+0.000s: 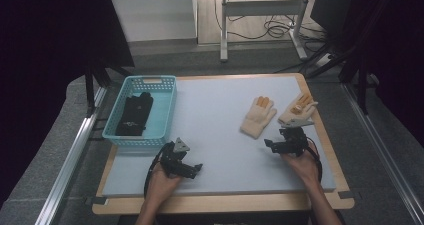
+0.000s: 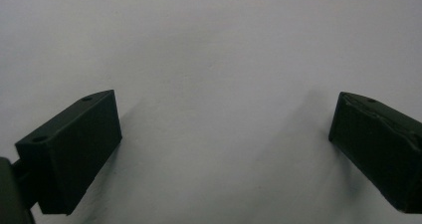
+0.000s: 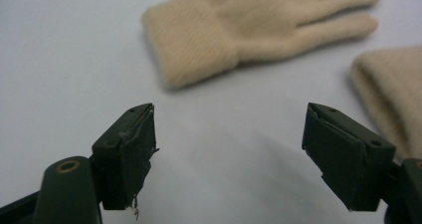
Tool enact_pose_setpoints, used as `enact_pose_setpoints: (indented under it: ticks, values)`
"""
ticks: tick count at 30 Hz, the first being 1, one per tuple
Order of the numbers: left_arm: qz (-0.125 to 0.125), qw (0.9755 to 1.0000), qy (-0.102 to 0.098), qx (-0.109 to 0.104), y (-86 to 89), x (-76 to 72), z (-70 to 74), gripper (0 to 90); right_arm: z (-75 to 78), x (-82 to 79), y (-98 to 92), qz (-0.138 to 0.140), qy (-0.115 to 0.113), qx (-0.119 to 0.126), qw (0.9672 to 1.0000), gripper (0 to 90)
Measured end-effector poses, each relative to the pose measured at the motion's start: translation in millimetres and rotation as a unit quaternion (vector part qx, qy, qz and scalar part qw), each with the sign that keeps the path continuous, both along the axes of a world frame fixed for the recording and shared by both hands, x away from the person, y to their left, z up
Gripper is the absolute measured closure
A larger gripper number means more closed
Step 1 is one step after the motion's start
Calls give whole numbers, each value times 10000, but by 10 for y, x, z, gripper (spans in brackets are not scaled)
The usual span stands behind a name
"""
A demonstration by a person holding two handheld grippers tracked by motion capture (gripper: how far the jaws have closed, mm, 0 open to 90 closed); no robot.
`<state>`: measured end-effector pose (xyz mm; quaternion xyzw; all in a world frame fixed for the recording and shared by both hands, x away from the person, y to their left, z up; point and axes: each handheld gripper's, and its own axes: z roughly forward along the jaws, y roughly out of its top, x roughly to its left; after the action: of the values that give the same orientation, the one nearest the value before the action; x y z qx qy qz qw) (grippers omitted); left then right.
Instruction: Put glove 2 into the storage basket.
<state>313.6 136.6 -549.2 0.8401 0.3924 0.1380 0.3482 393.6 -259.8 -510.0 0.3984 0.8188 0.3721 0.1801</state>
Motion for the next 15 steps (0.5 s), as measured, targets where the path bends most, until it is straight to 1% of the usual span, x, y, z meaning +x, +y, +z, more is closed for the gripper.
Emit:
enact_pose_setpoints:
  ticks: [3, 6, 10, 12, 15]
  values:
    - [2, 10000, 0, -3, 1, 0, 0, 6, 48, 143, 8, 12, 28, 159, 9999, 269]
    - [4, 10000, -1, -2, 1, 0, 0, 7, 91, 287, 34, 16, 48, 218, 9998, 308]
    - [6, 10000, -3, -3, 1, 0, 0, 7, 144, 466, 110, 19, 11, 98, 9999, 344]
    - [6, 10000, -4, -3, 2, 0, 0, 8, 169, 555, 156, 18, -5, 82, 10000, 346]
    - [-9, 10000, -1, 18, 5, 1, 1, 8, 195, 700, 248, -8, -43, -4, 10000, 341]
